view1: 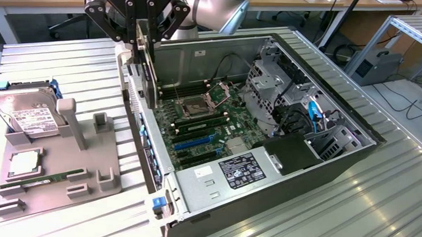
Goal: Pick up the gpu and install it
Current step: 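Pick up the gpu and move the gpu toward the slot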
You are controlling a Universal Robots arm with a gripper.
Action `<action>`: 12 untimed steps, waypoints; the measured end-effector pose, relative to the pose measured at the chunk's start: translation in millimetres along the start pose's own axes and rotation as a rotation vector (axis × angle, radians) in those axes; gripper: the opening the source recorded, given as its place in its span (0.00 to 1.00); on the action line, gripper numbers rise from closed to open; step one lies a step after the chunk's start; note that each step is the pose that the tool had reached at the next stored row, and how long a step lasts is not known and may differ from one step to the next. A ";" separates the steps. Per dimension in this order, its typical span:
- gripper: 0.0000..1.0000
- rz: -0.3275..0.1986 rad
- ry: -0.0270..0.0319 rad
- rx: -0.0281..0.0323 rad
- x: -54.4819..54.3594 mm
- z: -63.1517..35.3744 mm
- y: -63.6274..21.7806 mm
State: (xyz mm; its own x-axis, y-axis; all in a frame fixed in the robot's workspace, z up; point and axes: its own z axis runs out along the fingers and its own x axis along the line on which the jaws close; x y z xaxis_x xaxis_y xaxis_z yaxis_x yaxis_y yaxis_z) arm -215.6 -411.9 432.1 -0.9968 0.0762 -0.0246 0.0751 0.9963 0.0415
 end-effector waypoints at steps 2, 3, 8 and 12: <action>0.27 0.000 0.0000 0.0000 -1.4 0.0 0.1; 0.27 0.000 0.0000 0.0000 -2.0 0.1 0.1; 0.27 0.000 0.0000 0.0000 -5.6 0.2 0.4; 0.27 0.000 0.0000 0.0000 -7.9 0.3 0.6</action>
State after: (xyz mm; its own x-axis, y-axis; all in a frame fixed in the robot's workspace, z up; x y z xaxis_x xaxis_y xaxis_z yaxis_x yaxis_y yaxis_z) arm -207.6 -411.9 432.1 -0.9968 0.0762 -0.0246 0.0751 0.9963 0.0415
